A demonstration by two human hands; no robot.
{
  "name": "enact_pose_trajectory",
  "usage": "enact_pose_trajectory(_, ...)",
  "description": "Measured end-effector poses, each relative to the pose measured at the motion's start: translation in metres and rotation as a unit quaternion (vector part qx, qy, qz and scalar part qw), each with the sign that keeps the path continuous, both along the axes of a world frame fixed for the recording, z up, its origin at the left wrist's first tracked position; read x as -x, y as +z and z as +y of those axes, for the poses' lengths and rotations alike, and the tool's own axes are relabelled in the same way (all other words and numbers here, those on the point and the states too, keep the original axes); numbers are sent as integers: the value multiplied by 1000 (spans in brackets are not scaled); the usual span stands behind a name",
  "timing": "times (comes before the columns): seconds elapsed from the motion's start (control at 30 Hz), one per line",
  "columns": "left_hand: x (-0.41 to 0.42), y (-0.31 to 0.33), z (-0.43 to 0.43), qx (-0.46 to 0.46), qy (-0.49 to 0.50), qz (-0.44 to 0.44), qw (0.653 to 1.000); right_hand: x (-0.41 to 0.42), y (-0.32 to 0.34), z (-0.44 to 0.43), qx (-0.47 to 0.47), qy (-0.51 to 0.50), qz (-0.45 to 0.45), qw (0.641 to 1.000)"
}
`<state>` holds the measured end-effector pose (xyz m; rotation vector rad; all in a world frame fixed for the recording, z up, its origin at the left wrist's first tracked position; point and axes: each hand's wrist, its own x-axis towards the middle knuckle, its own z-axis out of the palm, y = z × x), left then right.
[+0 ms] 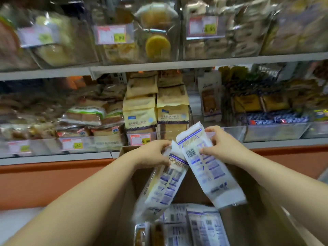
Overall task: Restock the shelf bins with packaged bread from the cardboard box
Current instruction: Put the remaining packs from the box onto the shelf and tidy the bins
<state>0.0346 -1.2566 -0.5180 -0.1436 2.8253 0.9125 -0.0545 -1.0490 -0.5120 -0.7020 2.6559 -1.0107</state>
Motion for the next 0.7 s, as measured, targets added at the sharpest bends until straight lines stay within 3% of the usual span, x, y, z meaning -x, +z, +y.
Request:
enact_pose_trajectory(0.2, -16, 53, 14, -69, -5, 157, 985, -13, 75, 22, 73, -3, 101, 992)
enact_pose_trajectory(0.43, -16, 92, 22, -37, 32, 291, 955, -18, 124, 41, 81, 21, 242, 967)
enact_pose_trajectory(0.57, -14, 101, 23, -55, 54, 331, 941, -8, 116, 52, 166, 6, 228, 959)
enact_pose_trajectory(0.7, -11, 100, 26, -85, 52, 315, 944, -1, 98, 56, 206, 23, 180, 962)
